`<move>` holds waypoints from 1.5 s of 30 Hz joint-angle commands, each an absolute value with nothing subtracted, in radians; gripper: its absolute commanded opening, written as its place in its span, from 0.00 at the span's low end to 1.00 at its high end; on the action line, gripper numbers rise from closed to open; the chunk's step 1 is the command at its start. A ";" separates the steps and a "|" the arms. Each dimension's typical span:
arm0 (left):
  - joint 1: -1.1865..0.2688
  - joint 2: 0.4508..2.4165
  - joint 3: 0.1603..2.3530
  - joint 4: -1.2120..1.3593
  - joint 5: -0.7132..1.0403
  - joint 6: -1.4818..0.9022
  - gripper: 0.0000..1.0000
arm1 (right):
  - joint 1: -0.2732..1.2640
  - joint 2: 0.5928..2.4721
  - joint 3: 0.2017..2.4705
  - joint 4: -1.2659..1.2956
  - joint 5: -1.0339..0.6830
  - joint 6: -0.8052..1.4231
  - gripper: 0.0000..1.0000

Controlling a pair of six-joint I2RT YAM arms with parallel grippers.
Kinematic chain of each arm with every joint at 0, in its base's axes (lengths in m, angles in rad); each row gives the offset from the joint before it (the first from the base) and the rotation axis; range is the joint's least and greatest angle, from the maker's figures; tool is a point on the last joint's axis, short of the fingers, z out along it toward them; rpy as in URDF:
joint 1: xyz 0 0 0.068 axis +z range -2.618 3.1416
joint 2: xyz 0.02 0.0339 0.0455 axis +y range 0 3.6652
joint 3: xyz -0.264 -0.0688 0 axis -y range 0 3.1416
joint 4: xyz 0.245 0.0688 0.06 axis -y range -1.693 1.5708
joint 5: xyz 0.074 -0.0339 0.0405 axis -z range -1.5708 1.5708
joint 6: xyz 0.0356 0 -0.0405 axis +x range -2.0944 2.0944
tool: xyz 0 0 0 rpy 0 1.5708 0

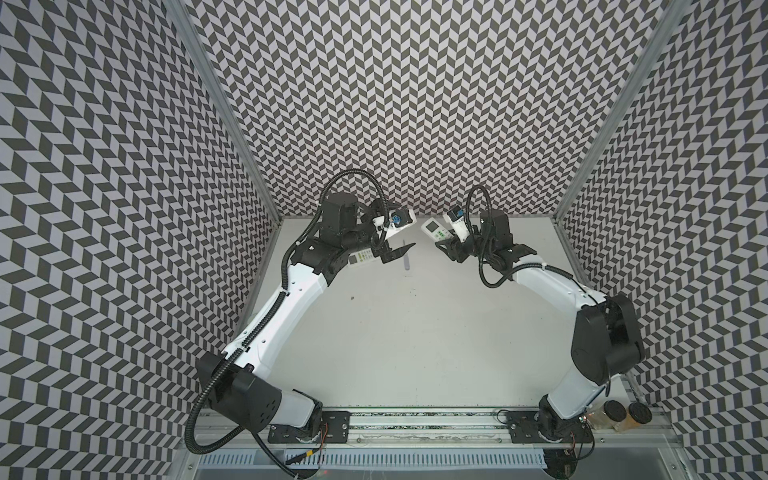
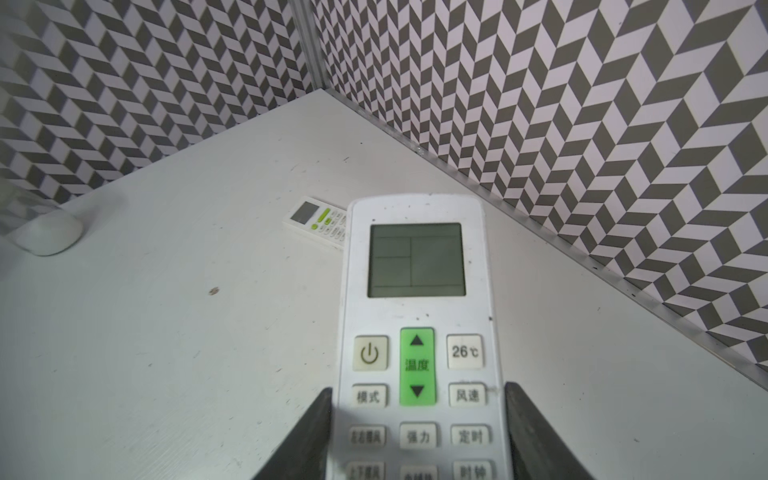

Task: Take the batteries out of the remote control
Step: 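Bring the remote toward the left gripper and grasp its top end with the left gripper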

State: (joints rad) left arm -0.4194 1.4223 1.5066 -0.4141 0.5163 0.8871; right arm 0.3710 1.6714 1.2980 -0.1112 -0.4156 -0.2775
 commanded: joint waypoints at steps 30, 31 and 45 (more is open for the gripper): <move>-0.398 1.235 1.108 -0.376 0.817 2.348 0.93 | 0.480 1.301 1.021 -0.169 -0.885 -0.438 0.55; -0.397 1.235 1.105 -0.391 0.831 2.365 0.92 | 0.492 1.309 1.028 -0.177 -0.888 -0.451 0.55; -0.397 1.243 1.127 -0.586 0.860 2.529 0.55 | 0.584 1.419 1.129 -0.282 -0.953 -0.535 0.54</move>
